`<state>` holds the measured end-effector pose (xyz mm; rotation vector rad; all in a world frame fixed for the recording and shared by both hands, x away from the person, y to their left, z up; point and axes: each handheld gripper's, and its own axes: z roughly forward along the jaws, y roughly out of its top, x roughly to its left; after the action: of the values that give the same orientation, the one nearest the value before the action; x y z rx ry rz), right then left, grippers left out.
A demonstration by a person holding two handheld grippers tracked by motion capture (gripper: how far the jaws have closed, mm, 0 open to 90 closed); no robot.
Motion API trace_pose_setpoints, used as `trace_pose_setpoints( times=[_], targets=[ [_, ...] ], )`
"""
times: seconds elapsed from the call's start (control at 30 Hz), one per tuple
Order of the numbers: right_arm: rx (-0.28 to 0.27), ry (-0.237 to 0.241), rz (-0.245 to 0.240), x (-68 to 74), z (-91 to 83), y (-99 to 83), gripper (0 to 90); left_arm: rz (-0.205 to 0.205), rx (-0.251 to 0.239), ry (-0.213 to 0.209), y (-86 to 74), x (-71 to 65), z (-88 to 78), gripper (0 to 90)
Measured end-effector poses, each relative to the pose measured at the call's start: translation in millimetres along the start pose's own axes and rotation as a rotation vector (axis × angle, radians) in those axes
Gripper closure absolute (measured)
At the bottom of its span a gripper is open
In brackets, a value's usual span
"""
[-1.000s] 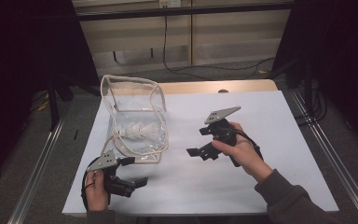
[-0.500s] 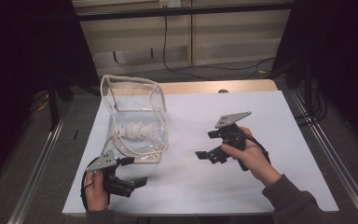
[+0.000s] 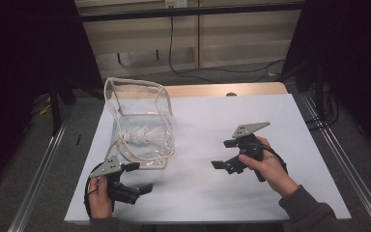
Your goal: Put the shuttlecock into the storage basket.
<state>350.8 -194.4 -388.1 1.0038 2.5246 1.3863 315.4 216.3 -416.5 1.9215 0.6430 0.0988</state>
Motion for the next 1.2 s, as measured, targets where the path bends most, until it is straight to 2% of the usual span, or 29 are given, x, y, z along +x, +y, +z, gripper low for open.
trace_pose_setpoints(
  times=[0.47, 1.2],
  targets=[
    [-0.004, -0.019, 0.023, -9.1, -10.0, -23.5, 5.1, -0.001, 0.005, -0.004, -0.1, -0.6, 1.9, 2.9],
    [-0.015, -0.033, 0.03, -15.1, -22.1, -46.3, 4.9, -0.001, 0.005, -0.002, -0.4, 0.0, 1.4, 3.0]
  ],
)
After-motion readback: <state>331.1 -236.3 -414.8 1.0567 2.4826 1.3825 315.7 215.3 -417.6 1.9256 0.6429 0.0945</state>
